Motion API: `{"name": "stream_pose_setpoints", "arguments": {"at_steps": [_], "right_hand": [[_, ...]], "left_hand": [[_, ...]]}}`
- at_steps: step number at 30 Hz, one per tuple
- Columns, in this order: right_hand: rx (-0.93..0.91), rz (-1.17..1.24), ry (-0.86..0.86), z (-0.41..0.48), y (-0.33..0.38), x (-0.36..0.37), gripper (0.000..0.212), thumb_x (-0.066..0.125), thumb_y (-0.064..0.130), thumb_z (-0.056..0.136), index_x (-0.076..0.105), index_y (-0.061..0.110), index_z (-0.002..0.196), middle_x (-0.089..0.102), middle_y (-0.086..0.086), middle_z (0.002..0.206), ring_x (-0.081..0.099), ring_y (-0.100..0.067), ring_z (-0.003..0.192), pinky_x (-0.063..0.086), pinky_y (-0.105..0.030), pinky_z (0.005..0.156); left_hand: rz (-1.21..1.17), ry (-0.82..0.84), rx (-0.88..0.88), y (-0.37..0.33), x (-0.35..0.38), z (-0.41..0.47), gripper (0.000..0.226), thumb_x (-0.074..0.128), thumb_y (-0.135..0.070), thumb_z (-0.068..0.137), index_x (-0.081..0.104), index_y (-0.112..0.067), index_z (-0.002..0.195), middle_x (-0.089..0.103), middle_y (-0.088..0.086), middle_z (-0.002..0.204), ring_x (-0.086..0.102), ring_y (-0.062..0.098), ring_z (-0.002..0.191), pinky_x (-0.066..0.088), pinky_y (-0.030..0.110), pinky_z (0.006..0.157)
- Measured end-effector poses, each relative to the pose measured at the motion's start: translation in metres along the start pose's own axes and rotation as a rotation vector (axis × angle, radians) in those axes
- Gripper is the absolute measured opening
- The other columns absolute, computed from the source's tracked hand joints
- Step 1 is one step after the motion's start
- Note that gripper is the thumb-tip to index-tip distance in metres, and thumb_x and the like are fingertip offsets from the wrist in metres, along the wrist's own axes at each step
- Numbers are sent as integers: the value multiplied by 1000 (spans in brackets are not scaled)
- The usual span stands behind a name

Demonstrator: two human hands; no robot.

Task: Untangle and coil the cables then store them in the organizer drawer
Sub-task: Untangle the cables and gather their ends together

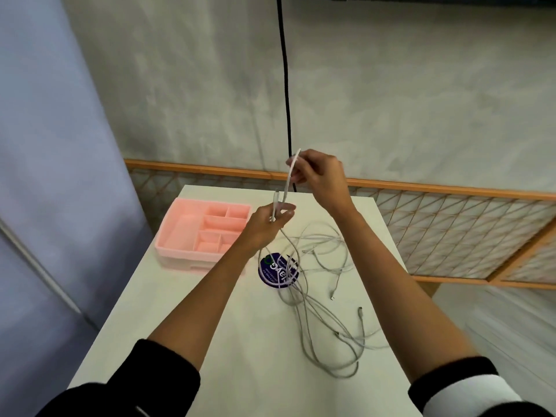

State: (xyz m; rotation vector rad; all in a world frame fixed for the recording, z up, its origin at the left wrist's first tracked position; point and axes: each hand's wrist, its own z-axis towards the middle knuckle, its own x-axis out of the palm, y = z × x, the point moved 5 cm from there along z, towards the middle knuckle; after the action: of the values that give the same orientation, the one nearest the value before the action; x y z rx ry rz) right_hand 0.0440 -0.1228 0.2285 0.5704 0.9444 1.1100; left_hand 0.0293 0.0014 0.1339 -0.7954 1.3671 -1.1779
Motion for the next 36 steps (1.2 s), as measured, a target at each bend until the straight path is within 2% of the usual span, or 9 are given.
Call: {"name": "stream_pose_setpoints", "arguments": {"at_steps": [5,9,13,16,18,21,27,32,36], "right_hand": [[72,92,38,-16,-22,-8,23,42,18,101,61,9,110,70,-7,91,68,-14,86,54,-25,73],[300,105,341,-65,-60,22,37,31,25,104,48,8,133,61,-11,124,57,-15,113,45,-21,92],[435,273,505,-109,-75,37,43,35,39,101,62,8,112,65,-6,82,65,-17,81,51,-29,86],[396,259,464,-124,-78,27,33,39,32,102,61,9,93,43,3,63,42,-9,59,47,-29,69],[346,164,375,-132,-81,13,29,41,23,102,63,6,94,47,-3,64,38,-9,58,39,-23,60],[359,-7,285,-153,-102,-18,24,46,13,99,69,5,101,58,20,64,44,0,59,34,-11,58],[537,-309,105,-214,-159,-100,31,60,10,91,65,38,80,63,-7,89,52,-10,70,39,-12,68],[734,-624,45,-258,-225,-153,37,66,26,86,58,57,67,68,3,87,52,-15,75,45,-44,82],[667,-639,140,-254,-208,-120,49,55,3,87,67,50,92,70,6,110,62,-20,106,43,-41,99]], "left_hand": [[-43,70,6,-7,5,1,35,39,-27,103,65,-14,83,40,-1,57,36,1,39,27,17,44],[-198,188,9,-14,1,-7,33,37,-25,103,61,-9,87,38,0,57,28,2,41,22,15,40],[-161,268,14,-11,-12,-18,33,38,-25,102,64,-9,91,37,1,57,26,3,42,22,14,40],[-81,328,-11,-1,-17,-29,31,43,-27,100,68,-8,103,38,1,58,29,4,45,21,16,42],[-63,358,-67,11,-18,-37,30,47,-26,99,68,-8,111,39,0,58,29,5,47,20,18,44],[-15,406,-160,33,-25,-52,27,49,-24,98,68,-6,104,40,-1,58,31,6,48,20,19,45],[145,451,-300,78,-48,-78,26,47,-32,99,63,-12,101,50,1,66,30,6,48,20,20,46],[330,537,-278,95,-41,-92,27,52,-37,96,69,-16,93,56,-3,64,47,2,55,35,21,58],[341,534,-230,101,-22,-95,22,58,-31,94,71,-16,85,59,-7,55,53,-5,56,38,26,69]]}}
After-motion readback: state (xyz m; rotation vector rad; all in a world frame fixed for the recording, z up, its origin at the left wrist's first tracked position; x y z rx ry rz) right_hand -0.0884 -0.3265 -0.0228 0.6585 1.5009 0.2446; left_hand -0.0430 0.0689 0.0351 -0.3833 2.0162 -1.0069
